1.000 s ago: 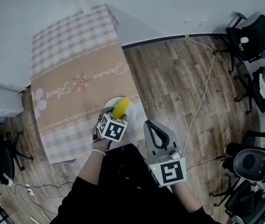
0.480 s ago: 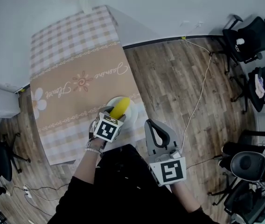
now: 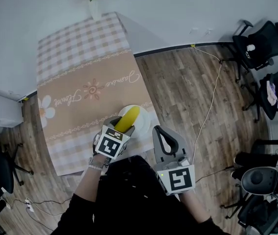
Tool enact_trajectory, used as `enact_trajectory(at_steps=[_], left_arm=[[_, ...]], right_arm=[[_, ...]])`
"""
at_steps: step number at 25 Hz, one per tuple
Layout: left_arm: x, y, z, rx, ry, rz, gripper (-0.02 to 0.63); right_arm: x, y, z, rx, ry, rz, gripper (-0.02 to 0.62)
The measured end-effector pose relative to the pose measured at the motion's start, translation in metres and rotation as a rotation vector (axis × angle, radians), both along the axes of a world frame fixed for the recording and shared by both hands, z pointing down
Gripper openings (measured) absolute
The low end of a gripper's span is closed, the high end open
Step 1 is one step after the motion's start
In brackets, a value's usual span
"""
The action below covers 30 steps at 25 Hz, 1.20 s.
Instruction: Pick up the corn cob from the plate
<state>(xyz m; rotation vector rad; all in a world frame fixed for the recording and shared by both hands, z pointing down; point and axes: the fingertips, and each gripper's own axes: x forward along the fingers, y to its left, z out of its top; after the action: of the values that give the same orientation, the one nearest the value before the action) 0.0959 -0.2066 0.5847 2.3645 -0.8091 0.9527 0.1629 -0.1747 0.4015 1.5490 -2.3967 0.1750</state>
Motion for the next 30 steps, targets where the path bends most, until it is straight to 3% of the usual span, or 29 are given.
enact_trajectory(at_steps=[10,20,30], left_arm=[[-0.026,-0.002,-0.074,0.083,0.092,-0.028,0.259],[-0.052,0.000,-0.134,0.176,0.121,-0.025,0.259],[-0.078,0.000,-0.176,0.240,0.155,-0.079,0.259]], right_arm=[[-0.018,-0.006,-0.021,0.066,0.015,-0.004,0.043],[-0.019,-0.023,-0.043,0.112,0.026,0.012,0.043],[-0.029,-0.029,-0.063,0.154,0.028,-0.019,0.043]])
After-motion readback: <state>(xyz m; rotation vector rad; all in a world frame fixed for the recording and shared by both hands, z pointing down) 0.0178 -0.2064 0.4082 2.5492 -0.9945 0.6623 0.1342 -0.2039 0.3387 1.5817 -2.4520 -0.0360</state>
